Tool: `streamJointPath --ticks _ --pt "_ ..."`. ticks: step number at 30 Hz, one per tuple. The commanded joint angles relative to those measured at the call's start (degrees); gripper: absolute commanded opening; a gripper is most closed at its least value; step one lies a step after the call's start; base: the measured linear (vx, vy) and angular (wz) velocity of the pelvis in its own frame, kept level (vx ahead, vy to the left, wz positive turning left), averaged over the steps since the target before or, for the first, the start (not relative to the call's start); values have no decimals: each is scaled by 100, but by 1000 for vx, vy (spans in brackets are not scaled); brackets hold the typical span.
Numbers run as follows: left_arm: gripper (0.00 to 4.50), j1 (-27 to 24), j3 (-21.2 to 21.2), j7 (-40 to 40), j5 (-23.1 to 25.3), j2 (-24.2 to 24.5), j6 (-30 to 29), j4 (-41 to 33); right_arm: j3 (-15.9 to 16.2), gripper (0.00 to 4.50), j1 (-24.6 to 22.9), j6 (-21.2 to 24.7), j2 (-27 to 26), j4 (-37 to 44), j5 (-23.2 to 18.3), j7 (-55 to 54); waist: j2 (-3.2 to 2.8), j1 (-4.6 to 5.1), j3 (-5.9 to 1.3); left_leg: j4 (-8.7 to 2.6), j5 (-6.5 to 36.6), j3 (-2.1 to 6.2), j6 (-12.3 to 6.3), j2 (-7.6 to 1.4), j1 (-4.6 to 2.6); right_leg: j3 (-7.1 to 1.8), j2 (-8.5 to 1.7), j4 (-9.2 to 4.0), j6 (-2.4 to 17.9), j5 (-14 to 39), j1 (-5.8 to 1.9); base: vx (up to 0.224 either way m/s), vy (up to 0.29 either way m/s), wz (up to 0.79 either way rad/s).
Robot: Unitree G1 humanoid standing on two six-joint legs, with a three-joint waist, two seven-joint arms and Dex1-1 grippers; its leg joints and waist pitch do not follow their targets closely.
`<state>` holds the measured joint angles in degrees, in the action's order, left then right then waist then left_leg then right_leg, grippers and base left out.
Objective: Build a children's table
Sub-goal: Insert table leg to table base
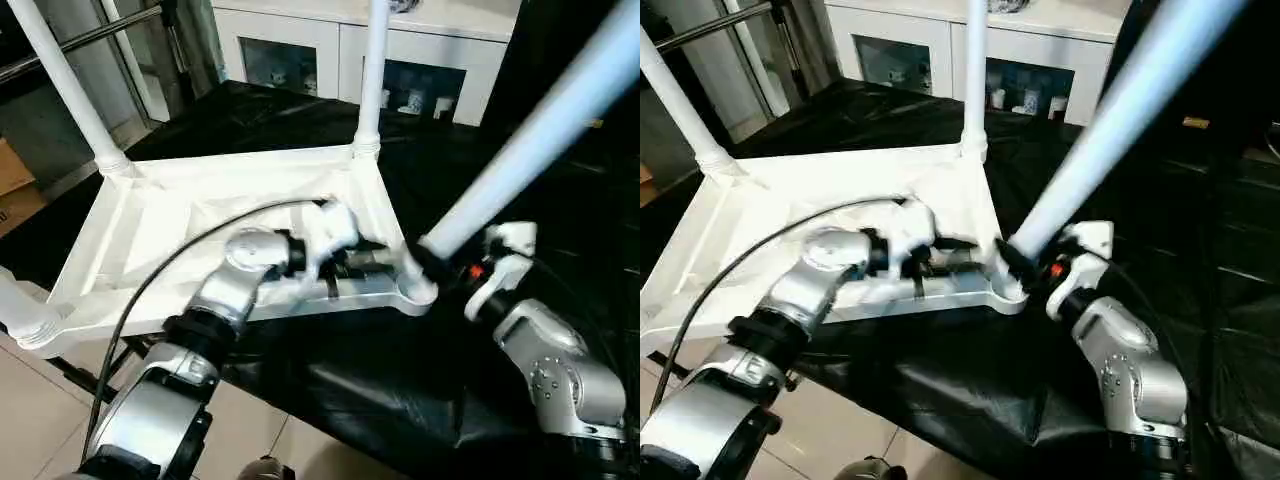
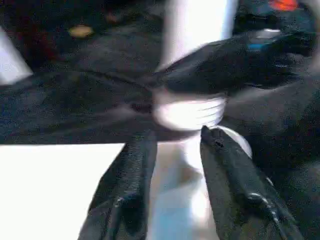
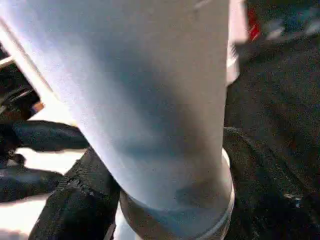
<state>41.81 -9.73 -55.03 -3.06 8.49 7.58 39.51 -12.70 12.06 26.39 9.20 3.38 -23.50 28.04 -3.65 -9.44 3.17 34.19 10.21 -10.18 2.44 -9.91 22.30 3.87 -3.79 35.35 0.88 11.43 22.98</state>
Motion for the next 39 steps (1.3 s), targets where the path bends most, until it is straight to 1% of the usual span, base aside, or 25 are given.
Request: streamJointPath --ticks 1,5,10,15,16,17,19,20,22,23,25,26,27,28,29,30,31,32,33,34,35,36,37,38,39 --pt "212 -74 454 829 -158 28 -213 -194 -85 264 60 -152 62 283 54 -200 96 24 -459 -329 530 144 -347 -346 -81 -283 -529 -326 1144 250 -312 0 0 0" --pt "245 -263 1097 2228 -156 19 -1036 -633 -4 263 -209 -153 354 616 613 -552 103 30 -453 -319 509 141 -370 -298 -80 -273 -508 -363 1038 374 -316 0 0 0" --pt "250 -1989 1512 3042 157 -479 -1292 -3180 -119 263 -1274 307 228 1749 1146 -1364 103 60 -465 -306 301 152 -576 -362 -34 -279 -483 -333 1038 -50 -303 0 0 0" --pt "250 -3068 1325 3617 98 -717 -1496 -4371 -10 263 -1914 112 -62 2281 1108 -1590 129 93 -338 -414 1330 153 -363 -325 -64 -285 -497 -590 561 1929 -236 0 0 0" --pt "250 -3318 1290 3758 66 -776 -1656 -4633 -5 263 -1967 127 -185 2332 1050 -1696 179 88 -335 -404 1347 138 -395 -314 -32 -357 -620 -604 533 2195 -276 0 0 0" --pt "250 -3426 1269 3809 77 -793 -1685 -4726 -23 263 -1965 94 -262 2319 1025 -1763 112 112 -323 -284 1458 -15 -227 -329 -216 -561 -559 -752 439 2588 -84 0 0 0" --pt "250 -3559 1291 3816 263 -800 -1728 -4847 -66 263 -1925 113 -448 2256 1024 -1961 285 98 -234 -102 1684 -50 -39 -190 -241 -941 -589 -878 52 3835 -96 -31 42 -35" --pt "250 -3549 1311 3805 327 -770 -1711 -4828 -44 263 -1909 111 -482 2214 1051 -1999 270 11 -236 24 1669 -3 -140 -162 -290 -1266 -704 -985 -90 4380 -80 -35 81 -51" --pt "250 -3450 1377 3784 317 -693 -1814 -4783 -17 263 -1882 112 -557 2164 1004 -2024 348 -112 -188 326 1362 273 -357 -10 -79 -1844 -879 -1088 -115 4862 -305 -32 137 -60" --pt "250 -3385 1385 3745 311 -618 -1847 -4741 -28 263 -1872 85 -575 2111 997 -2034 343 -119 -185 329 1316 341 -338 38 -65 -1889 -794 -1086 -70 4877 -307 -31 195 -66" --pt "250 -3352 1352 3774 316 -513 -1895 -4755 -43 263 -1873 47 -596 2059 992 -2067 277 -32 -190 78 1394 377 -428 170 -224 -1796 -287 -1017 -68 4455 -131 -47 252 -60" --pt "250 -3336 1330 3866 395 -384 -2033 -4796 -82 263 -1868 -2 -671 1958 971 -2138 55 311 -210 -410 2406 282 -509 -19 -701 -1041 403 -513 32 2828 404 -83 256 -54" --pt "250 -3338 1329 3874 402 -377 -2057 -4804 -85 263 -1868 -4 -680 1951 968 -2146 -13 387 -269 -583 2624 292 -500 -199 -593 -729 422 -149 90 2057 382 -123 256 -52" --pt "250 -3383 1299 3937 490 -351 -2115 -4897 -82 263 -1865 -15 -728 1895 962 -2189 -96 359 -318 -908 2778 599 -347 -300 -86 -293 230 415 155 509 46 -123 256 -52" --pt "250 -3413 1286 3942 521 -358 -2074 -4929 -56 263 -1870 -25 -733 1880 974 -2198 -224 363 -363 -836 2651 668 -129 -353 -120 -219 118 302 202 27 23 -93 254 -21" --pt "250 -3467 1247 3936 527 -399 -2101 -4992 -32 263 -1870 -8 -737 1876 948 -2176 -164 447 -410 -638 1908 768 689 -431 -363 -208 -24 99 314 -539 124 -25 110 4" --pt "250 -3549 1210 3939 480 -468 -2207 -5078 19 263 -1863 23 -739 1871 925 -2141 -208 567 -408 -782 1625 1032 1169 -720 -374 -150 -34 178 206 -173 6 -40 185 -3" --pt "250 -3549 1210 3939 480 -468 -2207 -5078 19 263 -1863 23 -739 1871 925 -2141 -102 616 -441 -779 1204 1213 927 -928 -455 -156 -83 233 1 188 38 -41 106 -19" --pt "250 -3580 1204 3948 450 -496 -2252 -5107 44 263 -1857 35 -736 1868 929 -2129 -164 621 -485 -695 173 1354 427 -1076 -509 -179 -108 423 -317 799 122 -83 118 -24" --pt "250 -3621 1185 3957 428 -527 -2256 -5143 73 263 -1842 51 -720 1858 930 -2102 -138 574 -512 -615 -650 1354 -160 -1087 -500 -212 -125 537 -391 1025 162 -67 43 -16" --pt "250 -3659 1201 4013 356 -578 -2344 -5173 108 263 -1814 86 -692 1835 948 -2081 -160 546 -505 -614 -848 1315 -428 -1045 -450 -221 -113 579 -359 1030 166 -94 -21 -7" --pt "250 -3679 1210 4073 346 -600 -2374 -5172 138 263 -1787 111 -671 1804 966 -2066 -98 530 -495 -618 -780 1139 -1028 -846 -313 -239 -108 534 -246 931 66 -51 -33 -2" --pt "250 -3706 1194 4146 339 -604 -2384 -5155 175 263 -1752 116 -634 1758 983 -2026 -65 515 -513 -582 -662 1057 -1266 -734 -307 -256 -105 442 -181 824 42 -113 -97 -1" --pt "250 -3742 1188 4225 336 -622 -2400 -5128 224 263 -1718 95 -572 1707 1013 -1962 72 493 -481 -473 66 837 -1536 -470 -124 -415 -288 38 135 405 -106 -126 -161 -1" --pt "250 -3789 1238 4313 293 -694 -2424 -5099 253 263 -1680 45 -518 1647 1007 -1873 267 413 -454 -78 614 399 -1277 80 249 -544 -788 -459 695 77 -336 -198 -236 -11"
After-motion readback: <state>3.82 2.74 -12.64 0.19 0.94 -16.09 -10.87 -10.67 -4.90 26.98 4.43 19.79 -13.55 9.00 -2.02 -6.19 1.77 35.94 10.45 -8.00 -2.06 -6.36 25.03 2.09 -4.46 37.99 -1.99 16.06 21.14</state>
